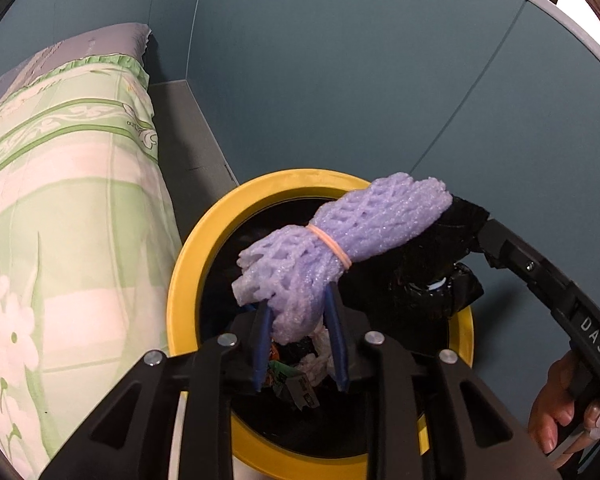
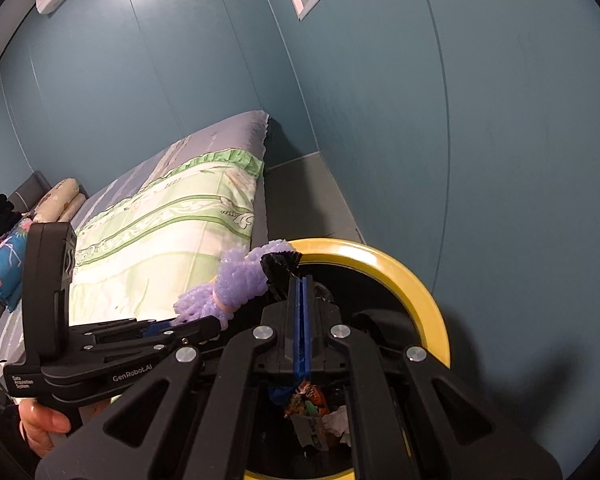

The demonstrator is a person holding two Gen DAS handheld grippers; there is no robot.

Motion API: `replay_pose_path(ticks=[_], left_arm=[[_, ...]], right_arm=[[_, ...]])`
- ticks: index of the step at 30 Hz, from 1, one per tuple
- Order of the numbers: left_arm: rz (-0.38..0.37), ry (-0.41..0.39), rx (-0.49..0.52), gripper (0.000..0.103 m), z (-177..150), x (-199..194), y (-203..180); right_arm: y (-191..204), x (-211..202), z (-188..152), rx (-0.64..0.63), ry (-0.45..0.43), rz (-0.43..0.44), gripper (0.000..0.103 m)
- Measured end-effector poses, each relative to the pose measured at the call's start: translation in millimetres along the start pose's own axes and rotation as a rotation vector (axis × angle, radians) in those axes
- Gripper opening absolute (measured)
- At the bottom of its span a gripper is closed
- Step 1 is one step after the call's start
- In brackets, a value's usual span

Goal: Collect trash

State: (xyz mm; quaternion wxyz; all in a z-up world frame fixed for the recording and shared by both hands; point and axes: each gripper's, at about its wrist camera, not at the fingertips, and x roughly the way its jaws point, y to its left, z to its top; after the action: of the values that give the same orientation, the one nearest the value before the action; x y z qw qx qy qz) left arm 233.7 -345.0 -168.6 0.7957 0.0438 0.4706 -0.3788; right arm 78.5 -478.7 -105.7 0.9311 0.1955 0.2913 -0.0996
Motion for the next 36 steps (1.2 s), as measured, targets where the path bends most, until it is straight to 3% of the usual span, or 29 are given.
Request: replay_pose_path(ticks=[1,3,5,8,24,36], left_arm=[[-0.003,-0.003,-0.006,0.03,-0.3,-1.2,1.1],[-0.008,-0.015,-0.029,0.049,-0.2,-4.4,5.5],[-0.01,-0.026,-0.047,0.057,0.4,-6.6,10.0],[-0.01,-0.038,-0.067,0.06,1.1,-10.5,17.9],[0.011,-0.148,-0.128,0.061,0.9,-69.0,46.0],[0.132,-0.309,-0.177,0.061,-21.2,-170.9,91.7]], right_arm=[[-0.3,2.2,1.7,0.001,0.006,-0.007,0.001],[-1.9,3.4,1.6,0.007,0.013,-0.011,0.001],[-4.4,6.1,2.7,0.018,0.02,-0.026,0.002],[-7.7,7.3,2.3,0.036,0.027,-0.039,0.002],[22.6,-8.0,7.7,-0.02,0.007,-0.012,0.002],[122.2,-18.9,15.6,-0.184,-0.024,0.128,0.002]])
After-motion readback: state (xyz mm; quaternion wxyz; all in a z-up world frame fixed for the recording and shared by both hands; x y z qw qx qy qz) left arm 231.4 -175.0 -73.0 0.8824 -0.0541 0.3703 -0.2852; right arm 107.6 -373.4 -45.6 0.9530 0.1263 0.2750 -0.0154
